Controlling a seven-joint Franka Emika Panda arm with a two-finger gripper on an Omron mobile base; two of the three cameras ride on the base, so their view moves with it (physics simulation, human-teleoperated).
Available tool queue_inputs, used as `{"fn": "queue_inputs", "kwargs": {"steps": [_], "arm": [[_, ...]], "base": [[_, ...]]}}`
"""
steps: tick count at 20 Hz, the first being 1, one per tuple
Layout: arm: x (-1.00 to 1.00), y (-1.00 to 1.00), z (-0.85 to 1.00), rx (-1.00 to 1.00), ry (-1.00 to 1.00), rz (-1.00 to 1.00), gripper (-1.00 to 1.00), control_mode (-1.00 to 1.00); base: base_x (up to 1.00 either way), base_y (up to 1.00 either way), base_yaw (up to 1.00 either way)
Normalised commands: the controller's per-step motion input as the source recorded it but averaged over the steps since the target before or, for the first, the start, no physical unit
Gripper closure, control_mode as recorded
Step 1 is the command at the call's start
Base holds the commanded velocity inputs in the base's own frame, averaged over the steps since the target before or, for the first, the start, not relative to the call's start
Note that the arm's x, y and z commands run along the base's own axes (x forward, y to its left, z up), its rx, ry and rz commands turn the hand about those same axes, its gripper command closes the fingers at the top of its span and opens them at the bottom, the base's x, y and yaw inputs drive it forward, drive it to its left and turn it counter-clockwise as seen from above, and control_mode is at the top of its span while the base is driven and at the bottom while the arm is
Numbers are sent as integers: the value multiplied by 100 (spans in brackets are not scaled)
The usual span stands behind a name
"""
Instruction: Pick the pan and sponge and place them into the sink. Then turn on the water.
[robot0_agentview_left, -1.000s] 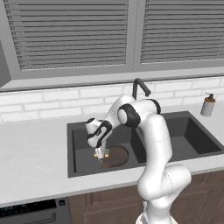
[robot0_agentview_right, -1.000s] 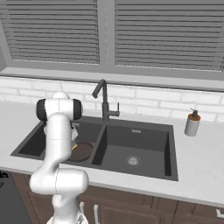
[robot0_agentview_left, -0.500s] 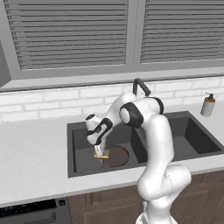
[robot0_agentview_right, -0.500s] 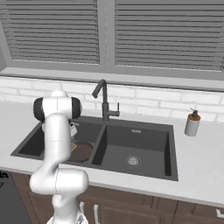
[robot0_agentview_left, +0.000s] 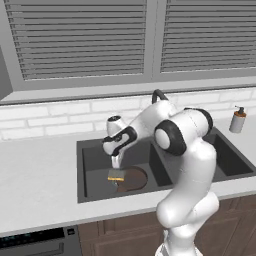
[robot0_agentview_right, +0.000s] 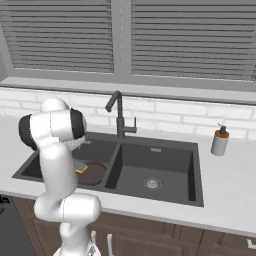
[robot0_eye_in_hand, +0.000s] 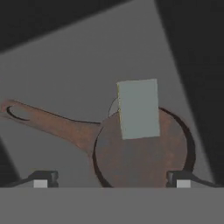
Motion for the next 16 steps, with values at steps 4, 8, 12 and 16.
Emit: {"fn": "queue_inputs", "kwargs": {"steps": [4,8,12,16], "arm": [[-54,-31,100,19,-4,-19,-100,-100],[-49,-38,100,17,-1,-26,-100,-100],[-39,-28,100,7,-3,-30,-100,-100],[-33,-21,99,0,-10,-30,-100,-100]], "base": [[0,0,0],[0,0,0],[0,0,0],[0,0,0]]}}
